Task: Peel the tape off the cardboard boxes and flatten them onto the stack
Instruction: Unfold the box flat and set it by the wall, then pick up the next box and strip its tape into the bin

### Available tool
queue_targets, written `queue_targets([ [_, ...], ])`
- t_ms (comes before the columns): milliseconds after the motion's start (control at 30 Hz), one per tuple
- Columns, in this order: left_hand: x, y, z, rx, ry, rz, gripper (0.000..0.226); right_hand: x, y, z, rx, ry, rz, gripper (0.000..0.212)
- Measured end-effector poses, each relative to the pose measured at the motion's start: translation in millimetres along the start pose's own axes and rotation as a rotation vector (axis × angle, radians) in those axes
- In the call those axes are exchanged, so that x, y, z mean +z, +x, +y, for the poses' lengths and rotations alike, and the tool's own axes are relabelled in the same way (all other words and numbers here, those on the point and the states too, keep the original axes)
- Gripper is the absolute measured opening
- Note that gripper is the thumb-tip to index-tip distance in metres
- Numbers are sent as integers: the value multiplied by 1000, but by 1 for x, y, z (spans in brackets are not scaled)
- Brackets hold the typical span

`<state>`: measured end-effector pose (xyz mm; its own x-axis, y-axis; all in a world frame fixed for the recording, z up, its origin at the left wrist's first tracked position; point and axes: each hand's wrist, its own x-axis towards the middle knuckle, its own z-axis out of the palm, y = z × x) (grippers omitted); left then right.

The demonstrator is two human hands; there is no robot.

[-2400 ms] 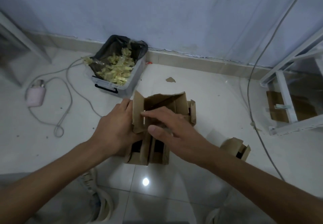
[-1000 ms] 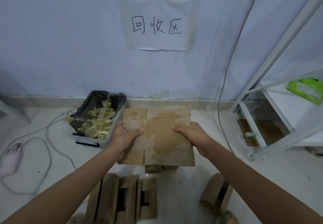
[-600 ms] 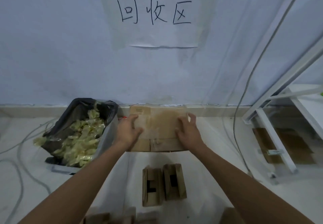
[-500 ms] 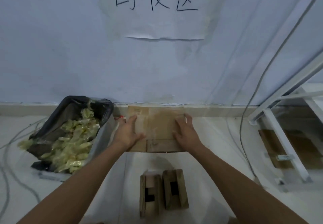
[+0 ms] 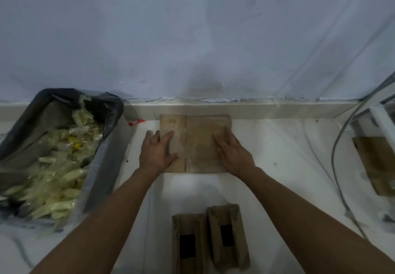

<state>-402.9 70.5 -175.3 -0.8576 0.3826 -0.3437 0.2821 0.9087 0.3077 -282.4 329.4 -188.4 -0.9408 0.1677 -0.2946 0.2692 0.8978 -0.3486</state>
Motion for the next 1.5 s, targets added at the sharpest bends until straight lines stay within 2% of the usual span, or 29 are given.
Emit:
queue_targets([
  [67, 9, 4, -6, 20, 177, 5, 85, 5, 5, -1, -29, -122, -12, 53],
  [267, 8, 6, -4, 34, 223, -36, 84, 8, 8, 3, -21, -208, 12, 53],
  [367, -17, 18, 12, 45, 312, -103, 81, -21, 15, 6, -10, -218, -61, 55],
  [500, -61, 23, 34, -35, 465, -285, 79, -56, 17, -14, 33, -61, -258, 57],
  [567, -69, 4, 47, -24, 453, -292, 78, -67, -5, -24, 106, 24, -179, 54],
  [633, -64, -31, 60, 13, 419, -219, 77, -75, -49, -32, 214, 148, -77, 48],
  [700, -50, -73, 65, 76, 367, -192, 68, -75, -105, -38, 299, 220, -108, 59],
  [767, -35, -113, 66, 113, 252, -200, 58, -70, -157, -43, 376, 236, -201, 82],
  [833, -26, -142, 67, 91, 137, -181, 58, -61, -191, -47, 423, 216, -261, 99],
  [900, -25, -163, 69, 51, 49, -138, 59, -52, -211, -54, 436, 191, -271, 104],
  [1000, -24, -190, 74, 33, 11, -62, 54, -37, -230, -71, 456, 158, -233, 91],
  [1133, -34, -226, 86, 39, -31, 72, 43, -29, -248, -92, 494, 159, -141, 45],
  [1233, -45, -255, 102, 59, -88, 109, 38, -39, -265, -100, 530, 198, -25, 26],
  [1333, -54, -287, 122, 58, -110, 67, 40, -56, -292, -110, 565, 346, 171, 17],
  [1400, -60, -312, 132, -2, -155, 9, 58, -67, -316, -125, 571, 488, 284, 16],
  [1467, -69, -335, 142, -38, -221, -10, 70, -80, -337, -141, 556, 579, 337, 17],
  [1500, -77, -343, 146, -34, -240, -5, 69, -88, -344, -146, 547, 594, 350, 18],
])
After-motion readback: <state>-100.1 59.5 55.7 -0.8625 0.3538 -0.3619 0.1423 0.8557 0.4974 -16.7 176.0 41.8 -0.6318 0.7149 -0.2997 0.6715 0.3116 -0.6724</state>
